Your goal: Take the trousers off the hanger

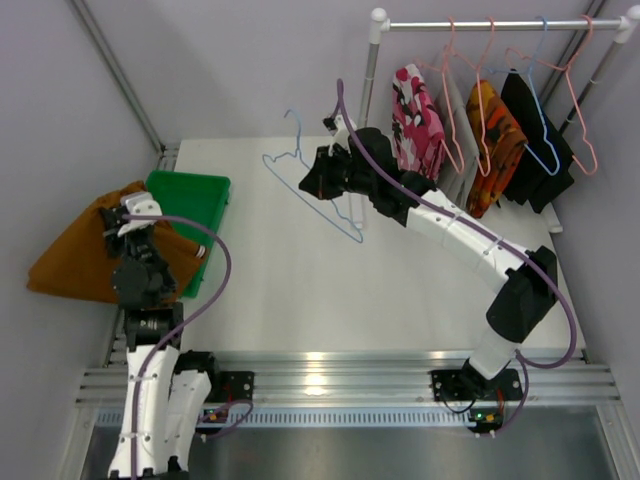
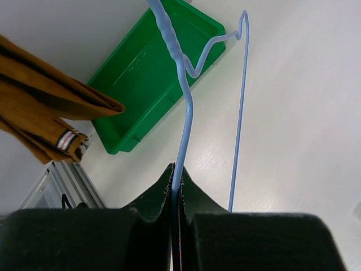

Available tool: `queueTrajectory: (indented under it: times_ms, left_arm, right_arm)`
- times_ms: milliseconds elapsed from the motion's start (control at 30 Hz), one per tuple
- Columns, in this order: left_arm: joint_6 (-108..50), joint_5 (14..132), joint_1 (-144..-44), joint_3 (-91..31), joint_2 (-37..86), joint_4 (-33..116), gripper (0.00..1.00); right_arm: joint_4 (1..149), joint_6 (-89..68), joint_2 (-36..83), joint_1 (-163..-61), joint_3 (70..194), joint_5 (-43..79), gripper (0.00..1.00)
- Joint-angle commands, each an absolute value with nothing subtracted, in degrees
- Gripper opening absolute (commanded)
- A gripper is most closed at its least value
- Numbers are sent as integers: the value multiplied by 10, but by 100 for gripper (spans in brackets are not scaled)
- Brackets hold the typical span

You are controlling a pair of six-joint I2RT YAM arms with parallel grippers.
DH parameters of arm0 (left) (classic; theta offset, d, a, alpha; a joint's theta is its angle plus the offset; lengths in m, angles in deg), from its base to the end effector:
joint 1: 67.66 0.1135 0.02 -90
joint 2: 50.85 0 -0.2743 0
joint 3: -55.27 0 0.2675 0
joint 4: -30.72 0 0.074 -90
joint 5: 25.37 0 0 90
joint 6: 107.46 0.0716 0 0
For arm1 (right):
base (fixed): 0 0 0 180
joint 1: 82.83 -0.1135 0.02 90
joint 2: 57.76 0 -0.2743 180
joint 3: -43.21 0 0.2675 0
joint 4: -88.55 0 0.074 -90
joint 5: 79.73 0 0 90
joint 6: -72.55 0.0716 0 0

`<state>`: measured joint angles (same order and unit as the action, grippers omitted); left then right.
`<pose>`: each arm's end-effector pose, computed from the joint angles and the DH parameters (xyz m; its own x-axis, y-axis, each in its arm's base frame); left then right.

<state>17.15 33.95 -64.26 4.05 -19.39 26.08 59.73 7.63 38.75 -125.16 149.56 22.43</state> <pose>0.1588 0.0460 0.4031 0.0470 0.4921 -0.8692 -0.6580 0.6700 0.3438 0.3231 0.3147 0.3849 -0.5592 0.0511 -0.8274 -0.6277 0.6259 0.4629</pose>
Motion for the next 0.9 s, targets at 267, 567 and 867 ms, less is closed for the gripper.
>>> queueTrajectory:
  times_ms: [267, 567, 867]
  left_arm:
    - [-3, 636, -531, 40, 164, -12, 0]
    - [-39, 807, -510, -116, 383, 53, 42]
    - [-85, 845, -507, -142, 370, 154, 99]
  right_arm:
    - [613, 78, 350, -1260, 1522, 263, 0]
    - [606, 63, 267, -1259, 1499, 280, 0]
    - [534, 15, 111, -1258, 1468, 257, 0]
